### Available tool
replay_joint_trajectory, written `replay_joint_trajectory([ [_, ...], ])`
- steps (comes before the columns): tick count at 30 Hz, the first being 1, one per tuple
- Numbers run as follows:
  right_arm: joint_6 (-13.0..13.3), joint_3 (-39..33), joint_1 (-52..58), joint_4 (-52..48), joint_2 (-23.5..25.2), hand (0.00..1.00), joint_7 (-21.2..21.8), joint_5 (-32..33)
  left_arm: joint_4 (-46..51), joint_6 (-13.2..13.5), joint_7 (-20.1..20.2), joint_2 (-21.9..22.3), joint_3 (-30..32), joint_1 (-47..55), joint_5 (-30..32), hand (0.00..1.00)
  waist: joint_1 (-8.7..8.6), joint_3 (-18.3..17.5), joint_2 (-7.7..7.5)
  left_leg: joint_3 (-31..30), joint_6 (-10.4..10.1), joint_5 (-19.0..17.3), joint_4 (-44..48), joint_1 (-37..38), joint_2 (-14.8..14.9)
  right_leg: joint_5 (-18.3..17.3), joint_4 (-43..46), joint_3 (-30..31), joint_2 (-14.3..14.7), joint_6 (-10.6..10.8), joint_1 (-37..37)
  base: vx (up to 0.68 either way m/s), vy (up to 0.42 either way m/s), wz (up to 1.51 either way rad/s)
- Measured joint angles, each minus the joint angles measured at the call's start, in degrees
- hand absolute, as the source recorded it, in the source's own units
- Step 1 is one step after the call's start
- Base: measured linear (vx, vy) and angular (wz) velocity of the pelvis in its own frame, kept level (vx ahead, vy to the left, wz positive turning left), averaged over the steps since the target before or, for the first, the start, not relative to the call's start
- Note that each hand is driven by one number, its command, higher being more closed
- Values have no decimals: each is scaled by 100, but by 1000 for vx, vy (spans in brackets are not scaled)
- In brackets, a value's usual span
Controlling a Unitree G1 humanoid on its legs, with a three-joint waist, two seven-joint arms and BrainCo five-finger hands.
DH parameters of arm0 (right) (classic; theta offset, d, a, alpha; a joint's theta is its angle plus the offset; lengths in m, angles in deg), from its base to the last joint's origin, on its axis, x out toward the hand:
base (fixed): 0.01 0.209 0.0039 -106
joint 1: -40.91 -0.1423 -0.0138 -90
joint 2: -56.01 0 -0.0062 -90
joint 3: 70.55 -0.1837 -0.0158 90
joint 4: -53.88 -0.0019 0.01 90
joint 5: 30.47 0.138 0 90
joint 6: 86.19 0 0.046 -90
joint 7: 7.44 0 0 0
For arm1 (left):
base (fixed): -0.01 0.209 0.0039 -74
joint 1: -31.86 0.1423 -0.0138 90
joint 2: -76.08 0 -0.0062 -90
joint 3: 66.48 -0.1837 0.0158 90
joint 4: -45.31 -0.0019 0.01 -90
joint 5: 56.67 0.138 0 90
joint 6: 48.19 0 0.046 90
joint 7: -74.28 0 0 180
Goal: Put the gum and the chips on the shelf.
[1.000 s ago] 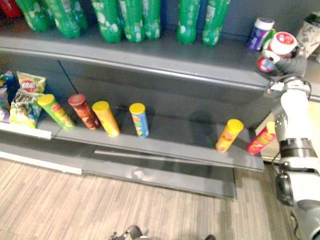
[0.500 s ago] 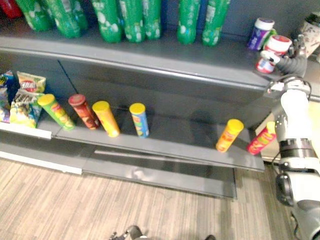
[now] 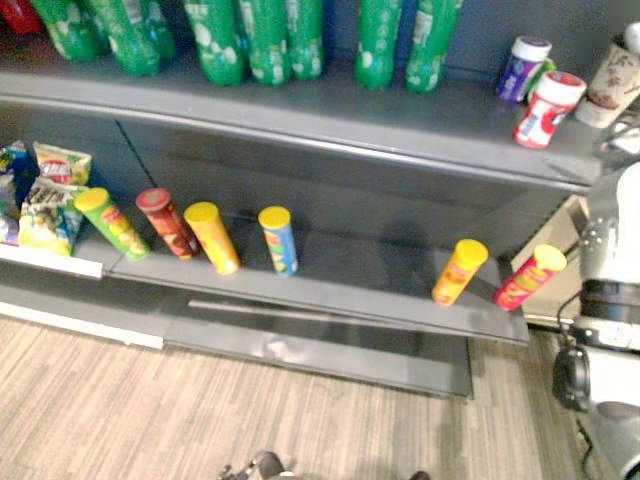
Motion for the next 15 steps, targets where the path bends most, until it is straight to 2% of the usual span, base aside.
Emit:
replay_joint_trajectory([
  [5, 211, -332, 600, -963, 211, 0, -114, -193, 17, 1, -62, 19, 80, 4, 101, 0, -26, -1, 0, 14, -32, -26, -14, 69, -9, 0, -12, 2, -5, 6, 61, 0, 0, 0],
  [8, 408, -457, 1490, -2017, 641, 0, -77, -212, 69, 1, -102, 125, 353, 61, 101, 0, -93, -2, -1, 24, -37, -31, 4, 65, -53, 14, -12, 7, -51, 29, 55, 0, 0, 0],
  [10, 498, -454, 2421, -2651, 1148, 0, 153, -197, 103, 1, -113, 171, 492, 116, 101, 0, -193, -3, 0, 33, -27, -42, 4, 60, -93, 28, -12, 7, -91, 51, 46, 0, 0, 0],
  [13, 514, -307, 3500, -2935, 1599, 0, 518, -161, 103, 1, -107, 168, 505, 161, 104, 0, -305, -5, 1, 35, -18, -60, 4, 57, -103, 31, -17, 6, -100, 56, 43, 0, 0, 0],
  [15, 515, -135, 4220, -3028, 1784, 0, 720, -74, 101, 2, -103, 171, 511, 163, 104, 0, -313, -10, 10, 50, -12, -71, 4, 50, -102, 31, -18, 17, -99, 56, 20, -5, 1, -4],
])
